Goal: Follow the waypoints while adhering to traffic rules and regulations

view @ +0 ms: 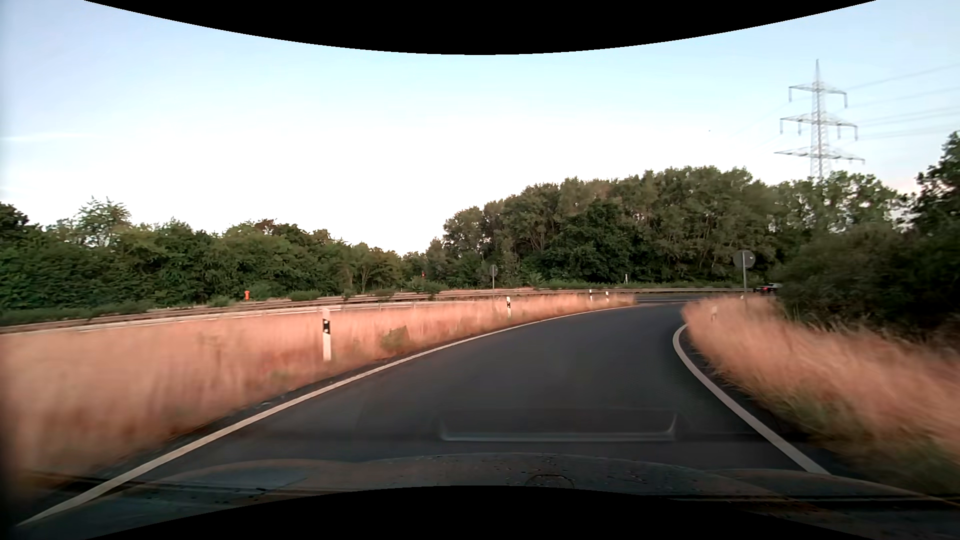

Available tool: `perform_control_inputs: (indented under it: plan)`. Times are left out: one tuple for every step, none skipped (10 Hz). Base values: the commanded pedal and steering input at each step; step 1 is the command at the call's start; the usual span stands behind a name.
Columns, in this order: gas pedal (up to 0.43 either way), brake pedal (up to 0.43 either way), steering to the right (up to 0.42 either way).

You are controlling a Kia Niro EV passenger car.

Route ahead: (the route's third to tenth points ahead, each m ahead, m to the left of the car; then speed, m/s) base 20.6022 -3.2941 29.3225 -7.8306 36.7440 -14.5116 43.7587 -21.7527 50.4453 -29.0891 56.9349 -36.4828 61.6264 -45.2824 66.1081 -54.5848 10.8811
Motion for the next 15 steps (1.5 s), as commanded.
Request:
perform_control_inputs:
  plan:
    - [0.028, 0.000, 0.091]
    - [0.028, 0.000, 0.093]
    - [0.039, 0.000, 0.093]
    - [0.039, 0.000, 0.095]
    - [0.039, 0.000, 0.096]
    - [0.039, 0.000, 0.097]
    - [0.039, 0.000, 0.099]
    - [0.039, 0.000, 0.100]
    - [0.039, 0.000, 0.105]
    - [0.039, 0.000, 0.109]
    - [0.039, 0.000, 0.111]
    - [0.039, 0.000, 0.113]
    - [0.039, 0.000, 0.113]
    - [0.047, 0.000, 0.113]
    - [0.059, 0.000, 0.113]
